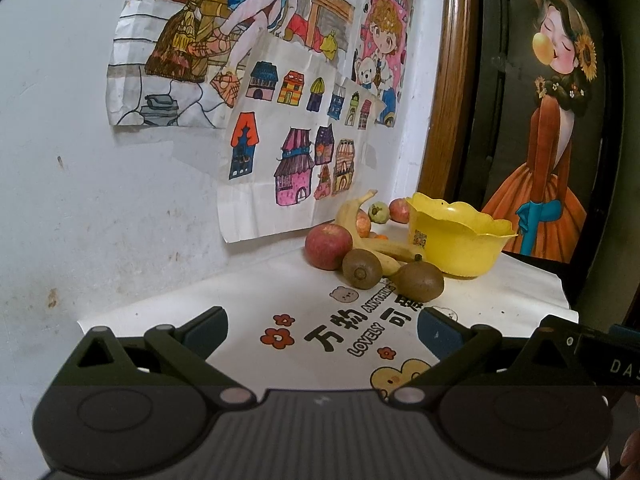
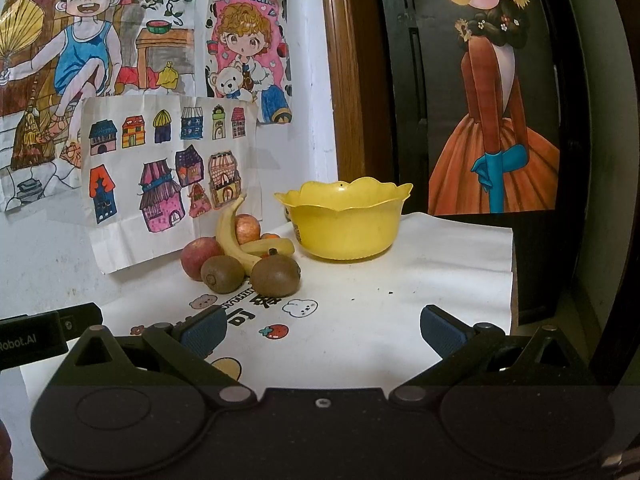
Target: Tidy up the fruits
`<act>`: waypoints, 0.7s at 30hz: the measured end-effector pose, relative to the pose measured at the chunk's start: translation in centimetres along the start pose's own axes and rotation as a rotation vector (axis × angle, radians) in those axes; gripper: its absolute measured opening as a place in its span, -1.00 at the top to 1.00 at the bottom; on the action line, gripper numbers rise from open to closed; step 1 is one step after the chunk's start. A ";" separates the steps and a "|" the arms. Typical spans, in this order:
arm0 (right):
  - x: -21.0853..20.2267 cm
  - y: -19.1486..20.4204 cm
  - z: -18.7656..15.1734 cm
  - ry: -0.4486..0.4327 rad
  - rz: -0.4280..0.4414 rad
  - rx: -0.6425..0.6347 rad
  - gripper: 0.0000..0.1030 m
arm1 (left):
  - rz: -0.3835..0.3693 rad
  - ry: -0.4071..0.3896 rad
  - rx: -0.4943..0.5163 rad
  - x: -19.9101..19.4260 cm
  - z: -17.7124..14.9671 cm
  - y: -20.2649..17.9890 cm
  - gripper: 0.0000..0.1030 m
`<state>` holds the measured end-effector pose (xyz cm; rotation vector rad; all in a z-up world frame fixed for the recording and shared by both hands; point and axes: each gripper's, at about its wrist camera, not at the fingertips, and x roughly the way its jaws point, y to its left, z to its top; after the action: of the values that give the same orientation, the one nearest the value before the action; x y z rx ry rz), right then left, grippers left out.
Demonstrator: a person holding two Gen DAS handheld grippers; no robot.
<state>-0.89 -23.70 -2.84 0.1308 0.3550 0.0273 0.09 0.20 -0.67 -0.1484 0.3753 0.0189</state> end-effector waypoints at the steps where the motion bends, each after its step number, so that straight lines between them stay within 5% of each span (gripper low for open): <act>1: 0.0 0.0 0.0 0.001 -0.001 0.000 -0.99 | 0.000 0.001 0.000 0.0 -0.1 0.0 -0.99; 21: 1.2 -0.2 -0.8 0.022 -0.002 -0.006 -0.99 | 0.005 0.035 0.029 1.0 0.8 -0.3 -0.99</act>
<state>0.01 -23.72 -4.00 0.1246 0.3771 0.0283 1.36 0.02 -0.23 -0.1193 0.4105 0.0158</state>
